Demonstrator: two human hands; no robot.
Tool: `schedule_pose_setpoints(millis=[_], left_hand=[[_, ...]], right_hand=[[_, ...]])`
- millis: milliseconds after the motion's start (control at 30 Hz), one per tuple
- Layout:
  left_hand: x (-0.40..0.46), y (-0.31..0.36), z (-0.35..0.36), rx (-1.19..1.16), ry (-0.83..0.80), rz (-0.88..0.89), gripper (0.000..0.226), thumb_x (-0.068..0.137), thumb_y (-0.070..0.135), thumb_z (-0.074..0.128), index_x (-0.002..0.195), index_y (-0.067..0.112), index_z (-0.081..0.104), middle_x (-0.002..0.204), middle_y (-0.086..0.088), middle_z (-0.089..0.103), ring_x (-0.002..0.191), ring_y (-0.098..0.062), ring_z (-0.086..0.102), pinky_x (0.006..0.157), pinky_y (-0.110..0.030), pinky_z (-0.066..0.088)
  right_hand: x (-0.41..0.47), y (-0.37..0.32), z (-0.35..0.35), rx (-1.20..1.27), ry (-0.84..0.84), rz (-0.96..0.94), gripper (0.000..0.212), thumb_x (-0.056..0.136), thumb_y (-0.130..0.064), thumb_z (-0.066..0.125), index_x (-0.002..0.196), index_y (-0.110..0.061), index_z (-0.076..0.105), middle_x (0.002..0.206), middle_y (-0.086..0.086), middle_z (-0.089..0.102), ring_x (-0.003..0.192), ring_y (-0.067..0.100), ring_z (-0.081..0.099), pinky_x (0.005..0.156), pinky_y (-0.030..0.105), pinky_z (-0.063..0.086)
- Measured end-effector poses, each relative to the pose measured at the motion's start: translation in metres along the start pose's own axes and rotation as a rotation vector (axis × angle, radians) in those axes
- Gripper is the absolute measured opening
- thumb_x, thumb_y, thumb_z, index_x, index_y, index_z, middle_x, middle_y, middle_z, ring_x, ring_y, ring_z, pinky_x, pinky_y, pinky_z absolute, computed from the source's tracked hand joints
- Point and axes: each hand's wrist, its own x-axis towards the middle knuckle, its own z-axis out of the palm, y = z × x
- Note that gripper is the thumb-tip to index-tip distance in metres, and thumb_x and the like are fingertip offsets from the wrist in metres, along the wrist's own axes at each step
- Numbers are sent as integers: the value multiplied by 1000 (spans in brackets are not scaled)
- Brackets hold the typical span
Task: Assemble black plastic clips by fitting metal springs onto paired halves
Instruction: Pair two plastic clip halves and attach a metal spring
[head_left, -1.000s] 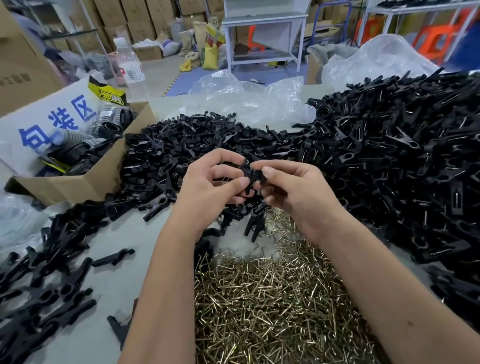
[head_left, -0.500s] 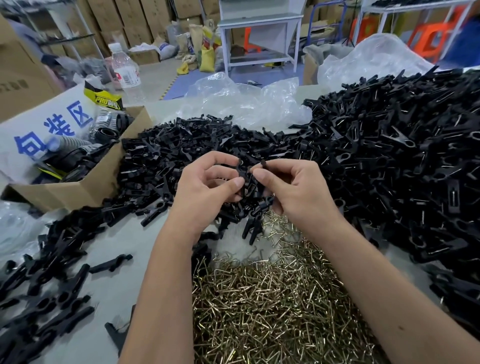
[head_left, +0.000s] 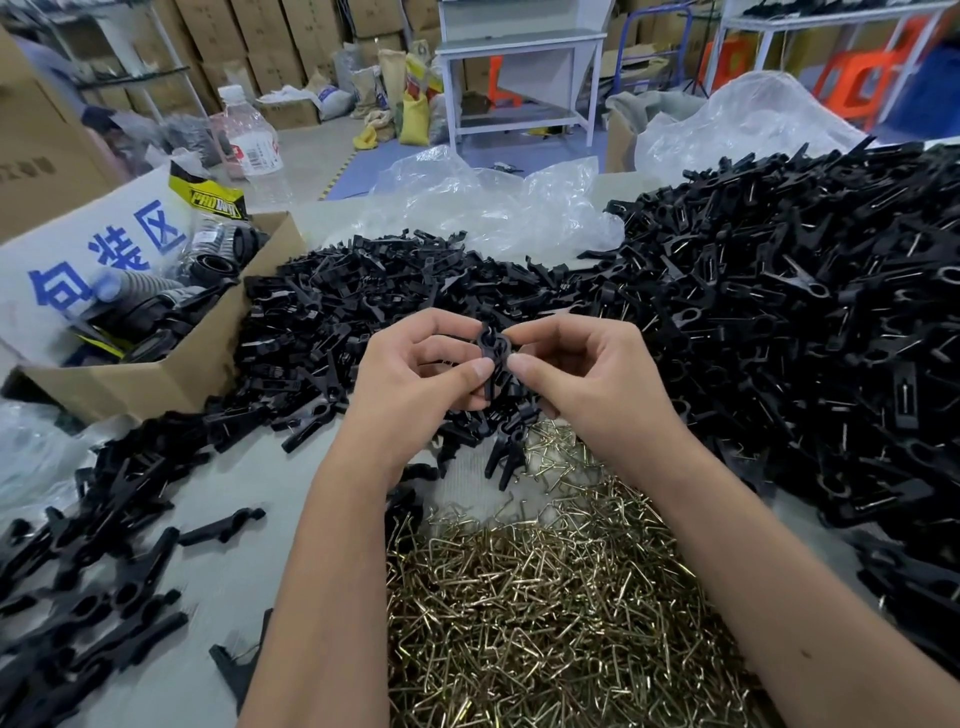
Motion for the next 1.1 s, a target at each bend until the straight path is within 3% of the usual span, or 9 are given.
schedule_pose_setpoints(millis=[367, 500, 600, 700, 800, 933, 1033, 1100], left_hand=[[-1, 1, 1, 15, -35, -9, 22, 88, -2, 77, 101, 15, 73, 78, -2, 75, 71, -17, 72, 69, -33, 63], [-2, 2, 2, 11, -41, 2, 26, 87, -3, 78, 93, 22, 75, 78, -3, 75, 69, -17, 73, 66, -30, 62], [-3, 3, 1, -47, -64, -25, 21, 83, 0, 82, 97, 13, 72, 83, -8, 75, 70, -21, 74, 66, -30, 62], [-4, 4, -1, -134, -128, -66, 38, 71, 7, 87, 103, 12, 66, 89, -10, 76, 73, -28, 76, 66, -33, 63], [-5, 6, -1, -132, -179, -58, 45, 69, 9, 88, 110, 17, 73, 87, -6, 75, 76, -31, 77, 68, -32, 63], [-5, 6, 0, -93, -199, -13, 28, 66, 10, 91, 91, 12, 77, 90, -8, 76, 78, -30, 78, 71, -32, 64], [-5, 4, -3, 4, -142, 6, 35, 62, 20, 95, 87, 10, 73, 84, -9, 77, 78, -31, 77, 78, -40, 64], [-3, 2, -7, 124, -41, 5, 36, 60, 27, 98, 83, 17, 73, 84, -10, 75, 79, -33, 72, 85, -47, 62]], right_hand=[[-1, 1, 1, 51, 72, 20, 16, 91, -9, 78, 106, -14, 81, 85, 11, 76, 58, 13, 61, 54, 23, 51], [-1, 0, 1, 31, 42, 37, 16, 90, -11, 80, 106, -16, 81, 84, 11, 77, 58, 15, 61, 54, 24, 52], [0, 0, -2, 72, 6, 79, 15, 92, -13, 77, 104, -20, 83, 81, 16, 76, 58, 20, 56, 52, 28, 49], [0, -2, -6, 108, -89, 105, 14, 95, -13, 74, 102, -21, 84, 83, 27, 73, 59, 25, 51, 51, 33, 44], [1, -4, -11, 185, -126, 125, 2, 89, -13, 80, 90, -14, 82, 68, 11, 67, 54, 17, 53, 47, 26, 46], [3, -5, -15, 174, -100, 135, 20, 82, -17, 85, 78, -7, 68, 64, 5, 64, 50, 17, 54, 44, 26, 46], [3, -11, -16, 82, -99, 165, 26, 89, -28, 80, 81, -5, 69, 64, 4, 69, 47, 17, 57, 44, 27, 49], [5, -14, -21, -281, -83, 109, 29, 92, -37, 77, 79, -12, 71, 66, 2, 71, 50, 16, 61, 48, 29, 53]])
